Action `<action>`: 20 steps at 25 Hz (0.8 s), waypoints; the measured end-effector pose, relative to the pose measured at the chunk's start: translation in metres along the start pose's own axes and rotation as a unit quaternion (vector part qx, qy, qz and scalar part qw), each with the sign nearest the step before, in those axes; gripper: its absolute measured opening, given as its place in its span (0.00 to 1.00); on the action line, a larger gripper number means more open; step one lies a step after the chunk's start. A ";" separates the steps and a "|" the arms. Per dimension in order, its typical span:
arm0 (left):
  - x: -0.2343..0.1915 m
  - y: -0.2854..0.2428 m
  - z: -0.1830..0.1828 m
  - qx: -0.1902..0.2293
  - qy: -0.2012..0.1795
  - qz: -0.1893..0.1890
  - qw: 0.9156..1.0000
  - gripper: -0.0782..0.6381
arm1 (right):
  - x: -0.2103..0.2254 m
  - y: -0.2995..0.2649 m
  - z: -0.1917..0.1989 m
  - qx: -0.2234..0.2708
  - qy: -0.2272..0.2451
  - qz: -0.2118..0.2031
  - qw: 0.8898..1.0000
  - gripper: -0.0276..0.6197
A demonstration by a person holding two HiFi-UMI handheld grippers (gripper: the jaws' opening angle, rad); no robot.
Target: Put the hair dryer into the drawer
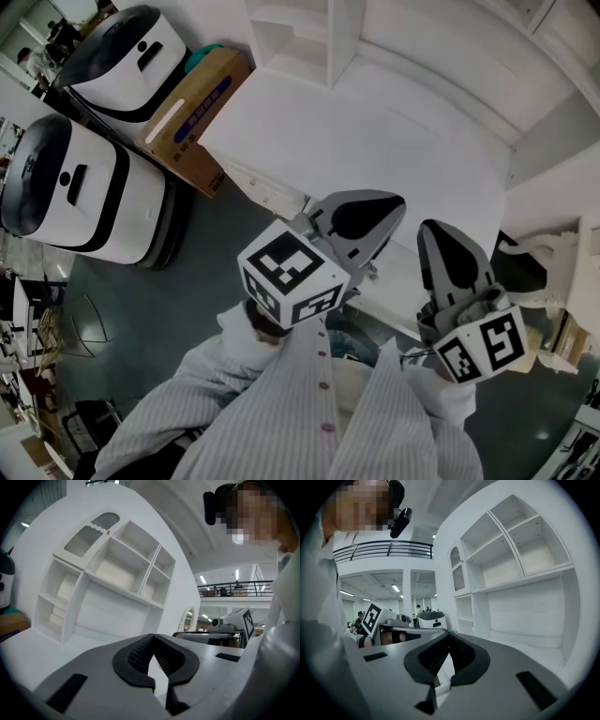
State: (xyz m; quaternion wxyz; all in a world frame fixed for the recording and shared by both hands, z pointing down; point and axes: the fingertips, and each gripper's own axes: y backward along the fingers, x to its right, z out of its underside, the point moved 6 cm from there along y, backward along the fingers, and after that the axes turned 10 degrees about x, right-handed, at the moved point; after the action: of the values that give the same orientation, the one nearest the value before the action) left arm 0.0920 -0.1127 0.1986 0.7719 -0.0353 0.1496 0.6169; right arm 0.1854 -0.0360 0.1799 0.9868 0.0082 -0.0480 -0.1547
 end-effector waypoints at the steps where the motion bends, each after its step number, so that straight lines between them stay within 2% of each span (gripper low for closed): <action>1: 0.000 0.000 0.000 0.000 0.000 -0.001 1.000 0.12 | 0.001 0.000 0.000 0.001 0.000 0.002 1.000 0.06; 20: -0.002 0.008 0.000 -0.001 0.005 -0.010 1.000 0.12 | -0.002 0.001 0.005 -0.001 -0.010 0.002 1.000 0.06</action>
State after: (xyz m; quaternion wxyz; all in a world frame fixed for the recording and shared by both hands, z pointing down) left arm 0.0842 -0.1131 0.2007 0.7769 -0.0412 0.1527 0.6094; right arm 0.1831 -0.0344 0.1852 0.9866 0.0059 -0.0575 -0.1524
